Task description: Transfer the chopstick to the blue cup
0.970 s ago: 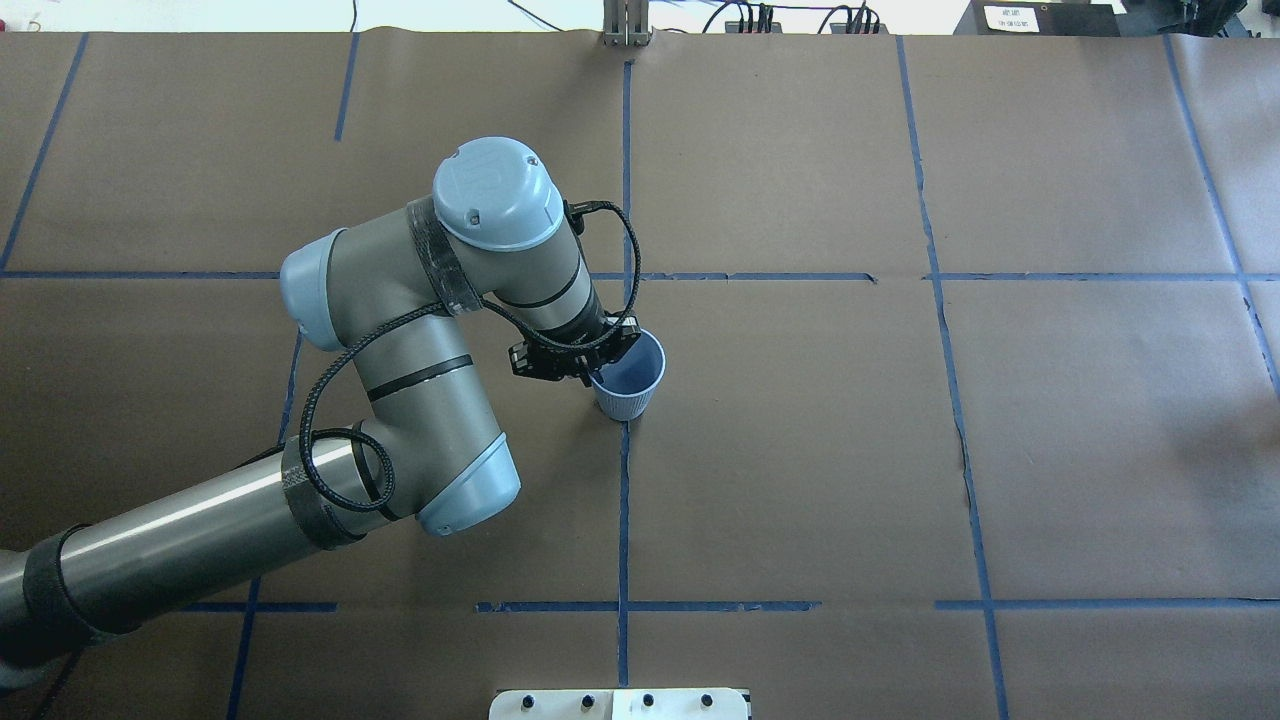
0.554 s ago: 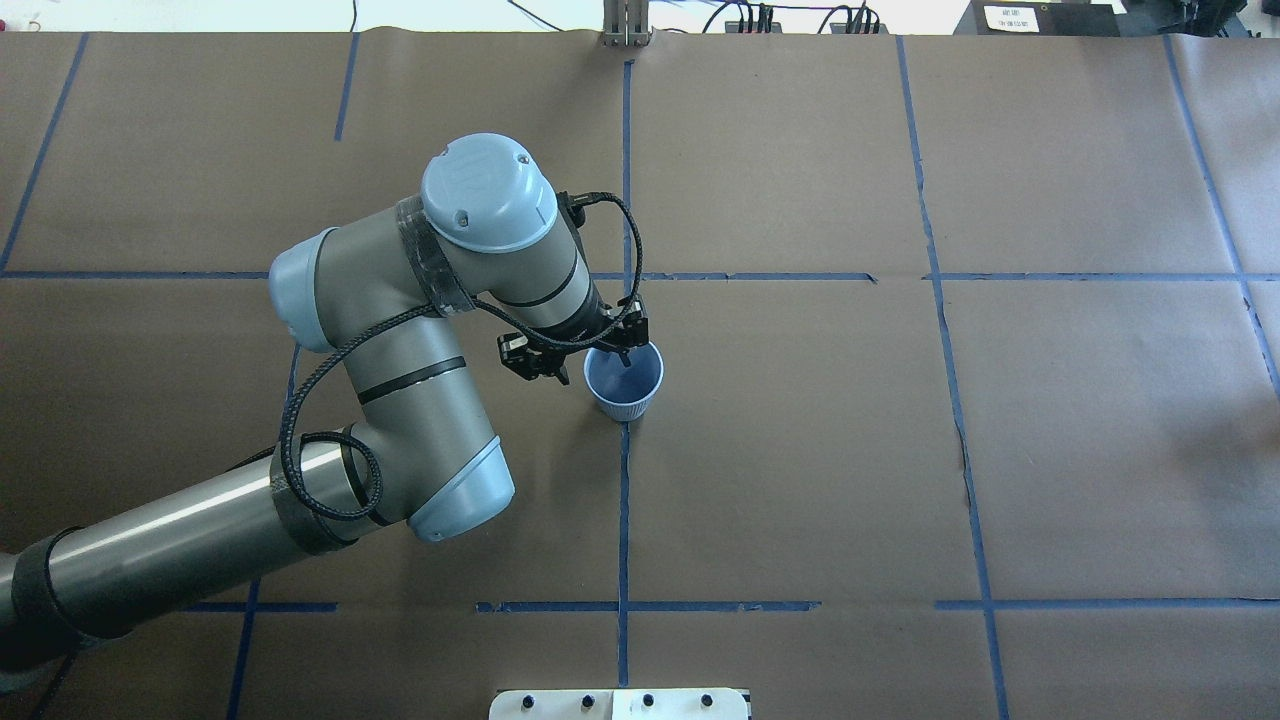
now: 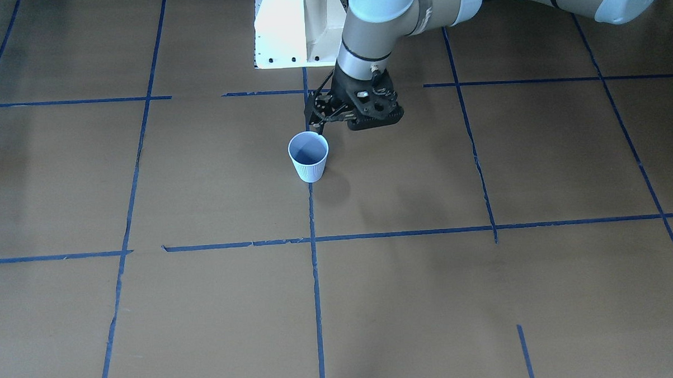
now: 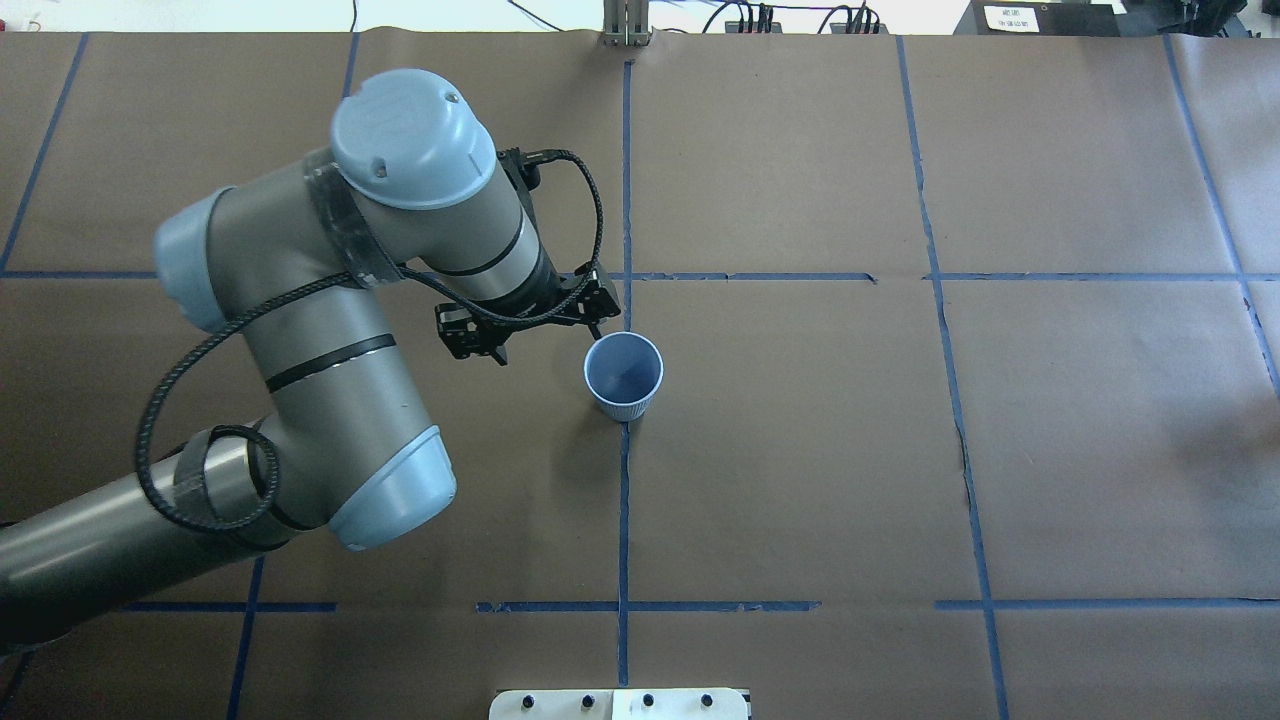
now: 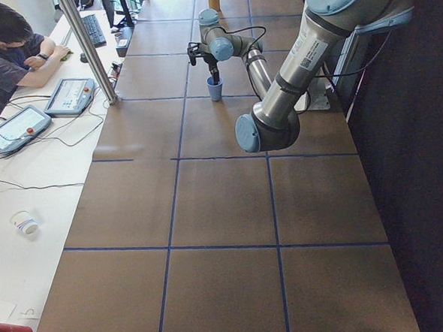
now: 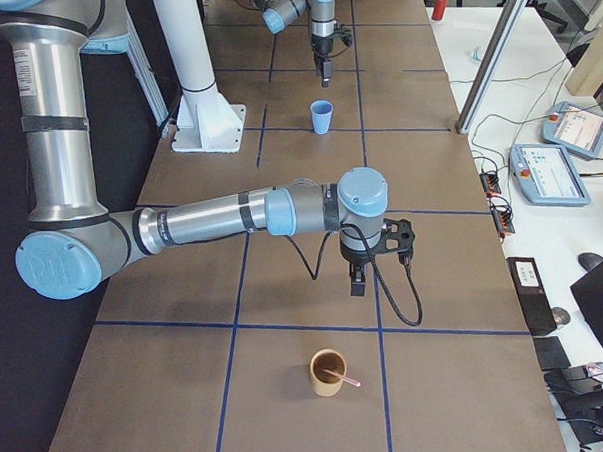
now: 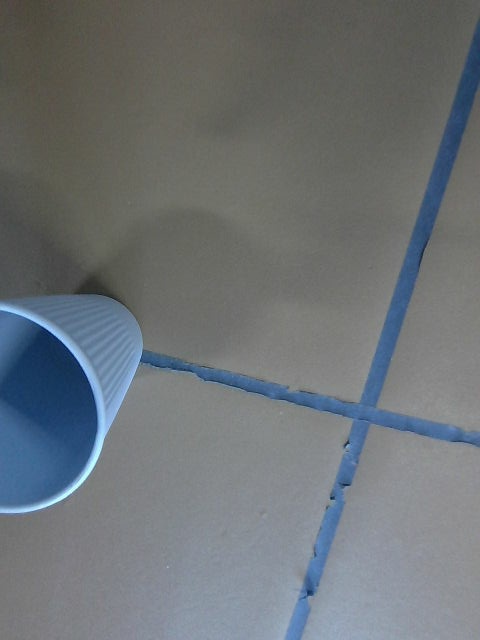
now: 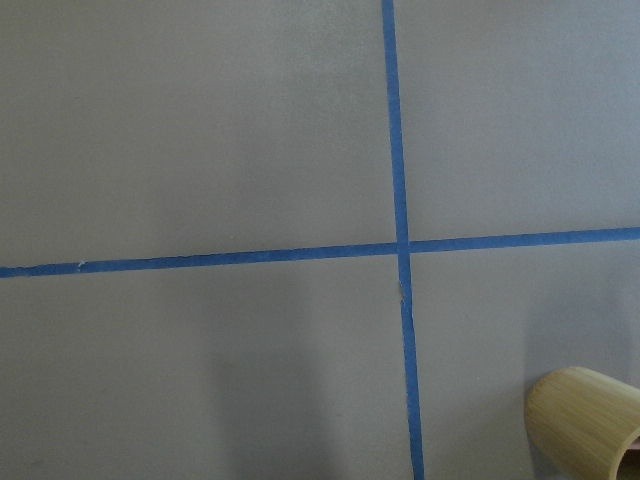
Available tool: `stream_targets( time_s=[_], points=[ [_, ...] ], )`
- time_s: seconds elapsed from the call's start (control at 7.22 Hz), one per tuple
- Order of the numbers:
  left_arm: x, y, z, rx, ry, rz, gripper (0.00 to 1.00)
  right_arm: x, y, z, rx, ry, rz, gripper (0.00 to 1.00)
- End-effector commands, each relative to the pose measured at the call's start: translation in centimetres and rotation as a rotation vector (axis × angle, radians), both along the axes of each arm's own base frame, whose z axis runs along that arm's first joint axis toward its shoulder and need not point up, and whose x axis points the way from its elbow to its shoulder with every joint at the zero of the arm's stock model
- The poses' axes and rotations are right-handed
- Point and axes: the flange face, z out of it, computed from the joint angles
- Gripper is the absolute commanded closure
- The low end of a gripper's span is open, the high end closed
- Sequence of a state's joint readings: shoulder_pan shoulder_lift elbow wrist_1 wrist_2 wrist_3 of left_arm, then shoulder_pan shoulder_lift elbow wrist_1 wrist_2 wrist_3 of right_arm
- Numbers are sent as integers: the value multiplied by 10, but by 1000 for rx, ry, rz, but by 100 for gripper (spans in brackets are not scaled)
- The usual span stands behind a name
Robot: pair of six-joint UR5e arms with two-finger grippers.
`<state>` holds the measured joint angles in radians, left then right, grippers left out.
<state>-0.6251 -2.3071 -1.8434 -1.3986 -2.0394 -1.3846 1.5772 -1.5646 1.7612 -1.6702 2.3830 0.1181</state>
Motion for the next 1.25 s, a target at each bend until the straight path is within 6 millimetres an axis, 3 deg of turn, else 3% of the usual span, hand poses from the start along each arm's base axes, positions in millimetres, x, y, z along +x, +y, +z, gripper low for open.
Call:
stream_targets(
  time_s=[0.0,0.28,0.55,0.83,1.11],
  points=[
    [-53,18,12,30,-26,19,0,8,32,35,50,14,-57,0],
    [-54,15,15,40,-30,20,0,44,57,85,41,12,14,0],
    [-54,15,15,38,-31,19,0,49,69,133,24,14,32,0],
    [-54,15,14,40,-30,20,0,53,67,171,41,39,42,0],
    [-54,16,14,38,-29,21,0,58,42,188,21,61,40,0]
  ],
)
